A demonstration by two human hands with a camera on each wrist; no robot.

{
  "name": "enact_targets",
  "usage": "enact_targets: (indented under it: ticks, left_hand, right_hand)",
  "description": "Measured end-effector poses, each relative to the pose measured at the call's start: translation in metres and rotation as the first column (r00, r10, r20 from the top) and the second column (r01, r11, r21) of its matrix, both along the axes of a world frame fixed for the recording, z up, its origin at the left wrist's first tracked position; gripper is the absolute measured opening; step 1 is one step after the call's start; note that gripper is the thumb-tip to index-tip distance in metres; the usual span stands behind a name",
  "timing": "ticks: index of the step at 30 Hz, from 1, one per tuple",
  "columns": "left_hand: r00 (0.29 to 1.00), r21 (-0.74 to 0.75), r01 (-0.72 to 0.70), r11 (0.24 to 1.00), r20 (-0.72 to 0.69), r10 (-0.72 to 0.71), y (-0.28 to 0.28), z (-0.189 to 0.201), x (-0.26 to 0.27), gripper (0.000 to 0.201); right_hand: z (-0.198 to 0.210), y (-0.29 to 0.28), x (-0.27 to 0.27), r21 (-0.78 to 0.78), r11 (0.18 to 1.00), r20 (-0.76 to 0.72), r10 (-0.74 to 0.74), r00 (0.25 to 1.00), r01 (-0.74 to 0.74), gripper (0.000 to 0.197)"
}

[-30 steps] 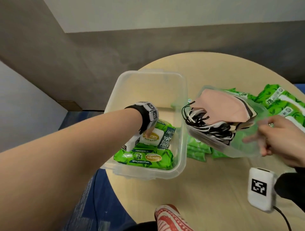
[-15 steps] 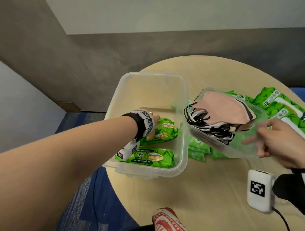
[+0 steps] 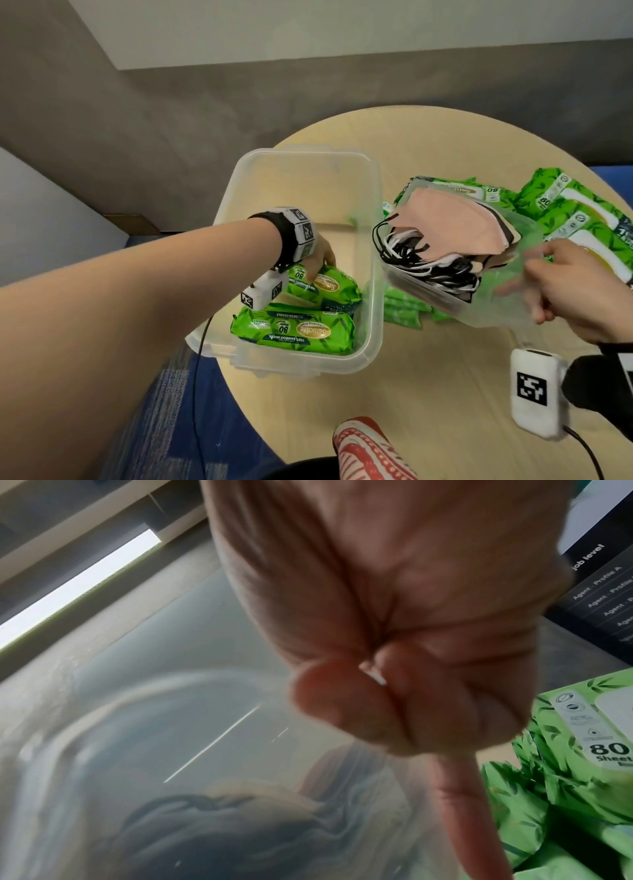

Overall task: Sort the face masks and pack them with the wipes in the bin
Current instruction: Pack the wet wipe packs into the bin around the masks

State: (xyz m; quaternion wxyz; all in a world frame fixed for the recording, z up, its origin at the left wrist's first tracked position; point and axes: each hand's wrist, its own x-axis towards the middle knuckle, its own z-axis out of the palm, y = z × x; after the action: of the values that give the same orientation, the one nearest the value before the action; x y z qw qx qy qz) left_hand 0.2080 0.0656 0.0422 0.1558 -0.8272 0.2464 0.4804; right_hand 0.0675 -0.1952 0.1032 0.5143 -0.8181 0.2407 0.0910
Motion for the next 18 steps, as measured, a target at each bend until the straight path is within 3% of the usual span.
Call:
enact_targets:
  ticks: [6, 12, 16, 18]
  left_hand:
    - [0.997, 0.097, -0.079, 0.992, -0.008, 0.080, 0.011, -0.016, -0.015, 0.081]
    - [0.971, -0.014, -0.238, 0.971, 0.024, 0.239, 0.017, -0.008, -0.019, 0.085]
    - [0.992, 0.013, -0.124, 0.992, 0.007, 0.124, 0.012, -0.006, -0.036, 0.113]
    - [0.998, 0.045, -0.066, 0.997, 0.024, 0.065, 0.009, -0.010, -0.043, 0.117]
  right_hand:
    - [0.003, 0.005, -0.001, -0.043, 0.999, 0.013, 0.002, 1.000, -0.001, 0.015]
    - [0.002, 0.004, -0.004, -0.052, 0.999, 0.003, -0.005, 1.000, 0.006, 0.019]
    - [0.002, 0.003, -0.004, -0.047, 0.999, -0.002, -0.011, 1.000, 0.011, 0.019]
    - [0.001, 0.002, -0.004, -0.053, 0.998, 0.009, -0.014, 1.000, 0.015, 0.023]
